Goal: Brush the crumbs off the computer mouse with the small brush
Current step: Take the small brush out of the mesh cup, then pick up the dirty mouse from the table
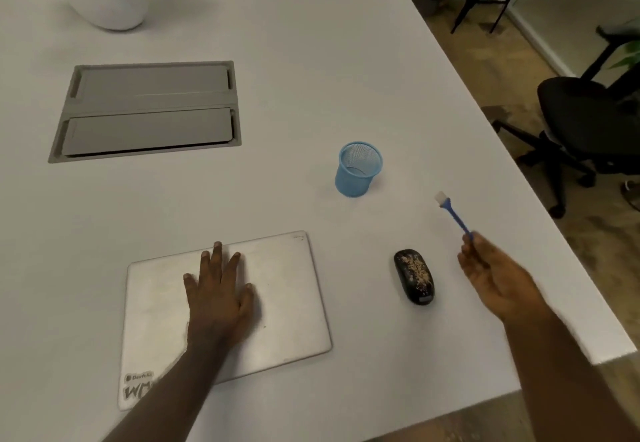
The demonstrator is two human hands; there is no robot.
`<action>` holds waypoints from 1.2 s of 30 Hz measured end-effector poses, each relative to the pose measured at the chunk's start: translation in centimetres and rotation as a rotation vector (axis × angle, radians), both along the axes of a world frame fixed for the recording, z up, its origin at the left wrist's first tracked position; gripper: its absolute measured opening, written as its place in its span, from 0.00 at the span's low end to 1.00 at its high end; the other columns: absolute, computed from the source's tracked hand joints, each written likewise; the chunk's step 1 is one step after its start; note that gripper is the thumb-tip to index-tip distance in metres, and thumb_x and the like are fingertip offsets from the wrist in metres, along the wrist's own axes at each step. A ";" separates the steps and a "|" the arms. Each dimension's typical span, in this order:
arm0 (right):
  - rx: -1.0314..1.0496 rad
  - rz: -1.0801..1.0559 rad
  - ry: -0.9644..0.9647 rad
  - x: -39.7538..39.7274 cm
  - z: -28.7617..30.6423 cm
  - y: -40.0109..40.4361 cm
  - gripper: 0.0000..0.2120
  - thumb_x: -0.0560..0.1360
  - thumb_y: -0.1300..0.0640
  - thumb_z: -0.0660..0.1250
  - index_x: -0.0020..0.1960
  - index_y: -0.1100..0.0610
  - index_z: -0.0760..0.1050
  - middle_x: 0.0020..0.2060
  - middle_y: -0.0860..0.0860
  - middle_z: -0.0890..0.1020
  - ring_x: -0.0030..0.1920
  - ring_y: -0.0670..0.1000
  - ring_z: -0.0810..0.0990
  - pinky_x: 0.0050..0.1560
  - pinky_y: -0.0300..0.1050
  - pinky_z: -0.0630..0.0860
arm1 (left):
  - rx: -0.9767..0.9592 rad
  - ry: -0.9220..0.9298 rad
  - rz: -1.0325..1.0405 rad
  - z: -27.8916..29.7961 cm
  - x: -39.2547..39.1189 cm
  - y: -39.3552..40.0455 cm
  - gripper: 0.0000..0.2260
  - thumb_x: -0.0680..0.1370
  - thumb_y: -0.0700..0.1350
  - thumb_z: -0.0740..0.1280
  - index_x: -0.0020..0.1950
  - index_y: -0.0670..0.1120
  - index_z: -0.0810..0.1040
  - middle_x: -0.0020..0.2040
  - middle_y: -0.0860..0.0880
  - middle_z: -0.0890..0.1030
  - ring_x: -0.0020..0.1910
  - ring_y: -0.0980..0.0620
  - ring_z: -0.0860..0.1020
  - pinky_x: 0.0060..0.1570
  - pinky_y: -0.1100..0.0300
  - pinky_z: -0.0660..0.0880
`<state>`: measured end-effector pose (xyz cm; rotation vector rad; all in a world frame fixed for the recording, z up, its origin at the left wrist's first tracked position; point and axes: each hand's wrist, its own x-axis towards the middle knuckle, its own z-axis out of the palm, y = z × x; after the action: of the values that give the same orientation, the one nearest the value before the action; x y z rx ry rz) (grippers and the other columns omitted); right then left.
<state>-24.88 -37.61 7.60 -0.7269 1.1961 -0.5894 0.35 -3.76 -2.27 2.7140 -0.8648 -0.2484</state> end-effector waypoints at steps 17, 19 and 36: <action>-0.160 0.102 0.278 -2.8 -5.6 3.6 0.07 0.84 0.57 0.58 0.60 0.59 0.69 0.60 0.56 0.82 0.61 0.58 0.78 0.59 0.55 0.75 | -0.415 1.175 0.318 1.9 -14.5 -18.5 0.23 0.71 0.50 0.63 0.66 0.47 0.75 0.67 0.41 0.75 0.66 0.41 0.73 0.66 0.45 0.71; -0.193 0.143 0.332 -2.0 -6.4 3.3 0.06 0.84 0.57 0.57 0.58 0.59 0.69 0.61 0.55 0.82 0.62 0.58 0.78 0.56 0.53 0.75 | -0.404 1.176 0.373 0.3 -15.0 -19.7 0.25 0.70 0.50 0.61 0.65 0.42 0.74 0.66 0.36 0.72 0.67 0.37 0.70 0.65 0.41 0.70; -0.269 0.126 0.385 -0.5 -8.7 3.5 0.06 0.84 0.58 0.57 0.55 0.57 0.71 0.53 0.54 0.83 0.54 0.55 0.81 0.52 0.46 0.79 | -0.483 1.171 0.530 2.2 -16.5 -23.7 0.11 0.78 0.39 0.59 0.48 0.43 0.82 0.48 0.43 0.82 0.47 0.46 0.80 0.52 0.50 0.80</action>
<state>-25.37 -34.08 -1.07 -1.1743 1.4256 -0.5239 -16.11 -27.43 -0.10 1.7456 0.1334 -1.1438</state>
